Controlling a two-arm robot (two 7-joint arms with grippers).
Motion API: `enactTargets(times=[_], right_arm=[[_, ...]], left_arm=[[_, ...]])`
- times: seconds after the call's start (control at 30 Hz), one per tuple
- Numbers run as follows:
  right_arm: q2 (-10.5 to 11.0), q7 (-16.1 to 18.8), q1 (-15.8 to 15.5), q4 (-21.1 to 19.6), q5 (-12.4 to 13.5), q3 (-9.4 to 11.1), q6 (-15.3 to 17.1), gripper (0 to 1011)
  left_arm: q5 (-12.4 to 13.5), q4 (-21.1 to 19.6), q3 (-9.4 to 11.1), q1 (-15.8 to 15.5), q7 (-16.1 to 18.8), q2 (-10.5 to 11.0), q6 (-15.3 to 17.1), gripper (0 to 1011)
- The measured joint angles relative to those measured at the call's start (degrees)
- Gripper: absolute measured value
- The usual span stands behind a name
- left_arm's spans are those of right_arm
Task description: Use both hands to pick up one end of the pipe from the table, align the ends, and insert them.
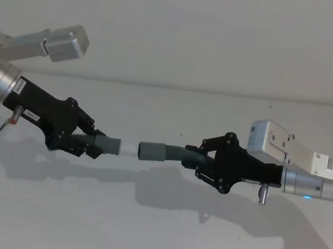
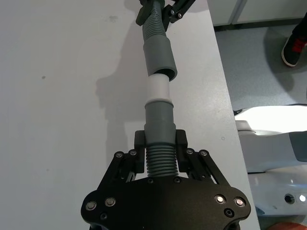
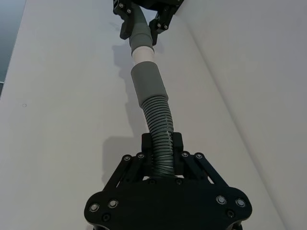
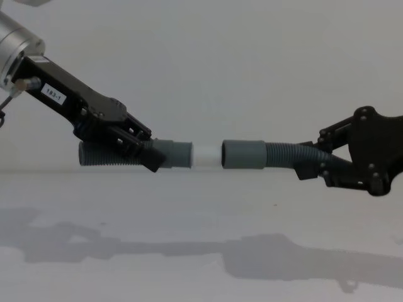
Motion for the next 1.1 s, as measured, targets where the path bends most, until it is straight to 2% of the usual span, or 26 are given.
enactTargets(times=[1.1], right_arm=[[-0.68,-0.14,1.90,2.05,0.41,-2.11,-0.40,213]], left_arm=[[0.00,0.00,-0.01,0.00,0.01,0.00,0.00,335]])
